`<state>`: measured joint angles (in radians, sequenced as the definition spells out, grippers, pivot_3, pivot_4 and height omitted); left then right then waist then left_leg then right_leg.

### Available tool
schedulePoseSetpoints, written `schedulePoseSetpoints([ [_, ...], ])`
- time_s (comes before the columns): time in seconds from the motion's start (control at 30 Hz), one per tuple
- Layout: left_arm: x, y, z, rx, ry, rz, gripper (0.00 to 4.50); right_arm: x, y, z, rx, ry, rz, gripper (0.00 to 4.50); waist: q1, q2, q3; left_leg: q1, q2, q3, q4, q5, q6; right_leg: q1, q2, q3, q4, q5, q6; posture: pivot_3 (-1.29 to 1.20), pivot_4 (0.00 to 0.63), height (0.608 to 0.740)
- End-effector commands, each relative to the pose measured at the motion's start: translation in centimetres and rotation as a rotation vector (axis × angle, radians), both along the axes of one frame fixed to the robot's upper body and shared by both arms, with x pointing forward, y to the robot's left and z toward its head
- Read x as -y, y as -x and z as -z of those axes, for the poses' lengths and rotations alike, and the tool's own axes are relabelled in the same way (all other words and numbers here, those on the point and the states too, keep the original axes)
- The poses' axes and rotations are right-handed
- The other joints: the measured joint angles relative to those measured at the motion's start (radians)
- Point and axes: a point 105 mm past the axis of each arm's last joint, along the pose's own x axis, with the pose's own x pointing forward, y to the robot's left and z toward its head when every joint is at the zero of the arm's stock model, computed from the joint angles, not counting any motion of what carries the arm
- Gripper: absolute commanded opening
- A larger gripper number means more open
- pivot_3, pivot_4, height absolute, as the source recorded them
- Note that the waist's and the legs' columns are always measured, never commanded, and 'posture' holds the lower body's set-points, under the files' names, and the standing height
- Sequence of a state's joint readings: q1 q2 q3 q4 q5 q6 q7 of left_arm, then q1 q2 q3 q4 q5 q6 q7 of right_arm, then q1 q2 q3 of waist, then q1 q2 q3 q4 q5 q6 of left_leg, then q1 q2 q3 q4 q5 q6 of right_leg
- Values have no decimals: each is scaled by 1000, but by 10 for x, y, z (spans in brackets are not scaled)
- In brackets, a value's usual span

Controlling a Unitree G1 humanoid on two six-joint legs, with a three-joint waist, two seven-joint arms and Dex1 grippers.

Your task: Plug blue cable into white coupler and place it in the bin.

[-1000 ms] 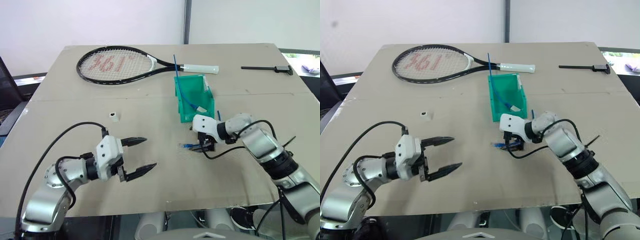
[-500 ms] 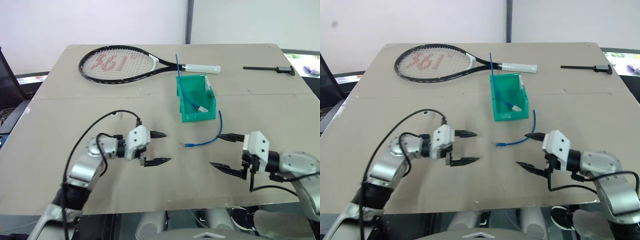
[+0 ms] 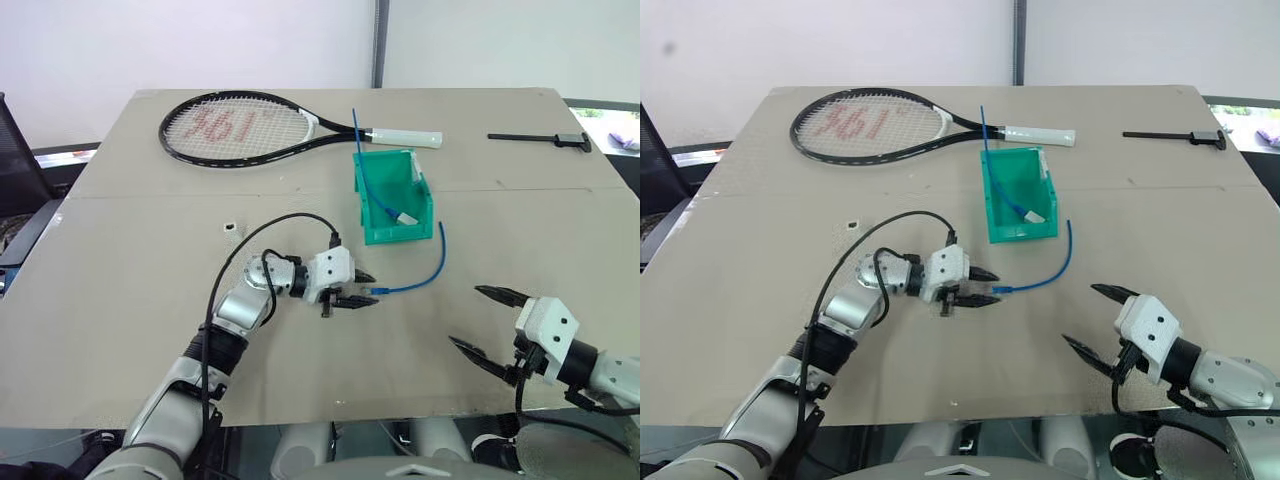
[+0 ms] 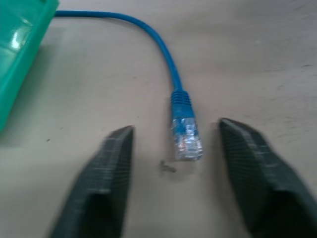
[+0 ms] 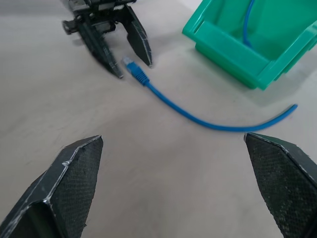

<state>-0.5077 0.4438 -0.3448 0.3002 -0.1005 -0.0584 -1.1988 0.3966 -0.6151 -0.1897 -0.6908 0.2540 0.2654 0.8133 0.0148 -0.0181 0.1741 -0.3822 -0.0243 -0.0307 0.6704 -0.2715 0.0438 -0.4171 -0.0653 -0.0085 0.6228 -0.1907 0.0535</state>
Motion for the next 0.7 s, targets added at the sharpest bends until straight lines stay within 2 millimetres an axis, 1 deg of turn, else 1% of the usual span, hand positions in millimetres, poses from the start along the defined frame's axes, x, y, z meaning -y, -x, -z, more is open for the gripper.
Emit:
schedulePoseSetpoints([
  [0.03, -1, 4, 2, 9, -18, 37, 209, -8, 4, -8, 20, -35, 23, 4500, 0, 0, 0, 0, 0, 0, 0, 0, 0, 0, 0, 0, 0, 0, 0, 0, 150, 740],
  [0.1, -1, 6, 3, 16, -18, 53, 6, -10, 5, -8, 9, -57, 44, 4500, 0, 0, 0, 0, 0, 0, 0, 0, 0, 0, 0, 0, 0, 0, 0, 0, 150, 740],
  [0.17, 0, 9, -2, 32, 11, 72, 5, -11, 4, -9, -3, -94, 81, 4500, 0, 0, 0, 0, 0, 0, 0, 0, 0, 0, 0, 0, 0, 0, -1, 0, 150, 740],
  [0.2, 2, 15, -10, 35, 55, 99, 5, -15, 5, -5, -75, -152, 100, 4500, 0, 0, 0, 0, 0, 0, 0, 0, 0, 0, 0, 0, 0, 0, -1, 0, 150, 740],
  [0.27, 9, 23, -43, 59, 195, 142, 5, -28, 14, -5, -232, -348, 131, 4500, -1, 0, 0, 0, 0, 0, 0, 0, 0, 0, -1, 0, 0, -1, -2, 0, 150, 740],
  [0.3, 12, 24, -57, 82, 248, 147, 5, -35, 18, -7, -288, -426, 134, 4500, 0, 0, 0, -1, 2, -1, 0, 0, 0, -1, -2, -1, 0, 0, -6, 0, 150, 740],
  [0.33, 14, 24, -67, 102, 286, 144, 5, -40, 19, -9, -317, -480, 145, 4500, 2, 0, 0, -2, 2, -3, 0, 0, 0, -1, -5, -1, 0, 1, -6, 0, 150, 740],
  [0.43, 17, 23, -83, 170, 343, 132, 5, -47, 11, -18, -341, -590, 199, 4500, 2, 0, 0, -3, 2, -5, 1, 0, 0, -1, -6, -2, 0, 0, -6, 0, 150, 740],
  [0.53, 20, 20, -93, 287, 368, 121, 5, -58, 4, -33, -344, -722, 187, 4500, -2, 0, 0, -1, 1, -3, 1, 0, 0, 1, -5, -2, -1, -2, -3, 0, 150, 740],
  [0.57, 20, 19, -94, 323, 367, 125, 5, -61, -1, -40, -340, -773, 184, 4108, -2, 0, 0, -1, 1, -3, 1, 0, 0, 0, -4, -2, 0, -2, -2, 0, 150, 740],
  [0.6, 20, 19, -95, 352, 370, 122, 5, -64, -4, -46, -336, -809, 179, 3942, -2, 0, 0, -1, 0, -2, 1, 0, 0, 0, -1, -2, 0, -2, -2, 0, 150, 740],
  [0.63, 20, 18, -95, 376, 378, 116, 5, -66, -8, -51, -329, -832, 173, 3618, -2, 0, 0, -1, 1, -2, 1, 0, 0, 0, -1, -2, 0, -2, -2, 0, 150, 740],
  [0.67, 20, 18, -95, 397, 381, 115, 5, -68, -12, -56, -324, -850, 173, 3092, -2, 0, 0, -1, 0, -2, 1, 0, 0, 0, 0, -2, 0, 0, -1, 0, 150, 740],
  [0.7, 20, 18, -95, 417, 384, 113, 5, -69, -16, -60, -319, -868, 178, 2786, -2, 0, 0, -1, 0, -2, 1, 0, 0, 0, 0, -2, 0, 2, -3, 0, 150, 740],
])
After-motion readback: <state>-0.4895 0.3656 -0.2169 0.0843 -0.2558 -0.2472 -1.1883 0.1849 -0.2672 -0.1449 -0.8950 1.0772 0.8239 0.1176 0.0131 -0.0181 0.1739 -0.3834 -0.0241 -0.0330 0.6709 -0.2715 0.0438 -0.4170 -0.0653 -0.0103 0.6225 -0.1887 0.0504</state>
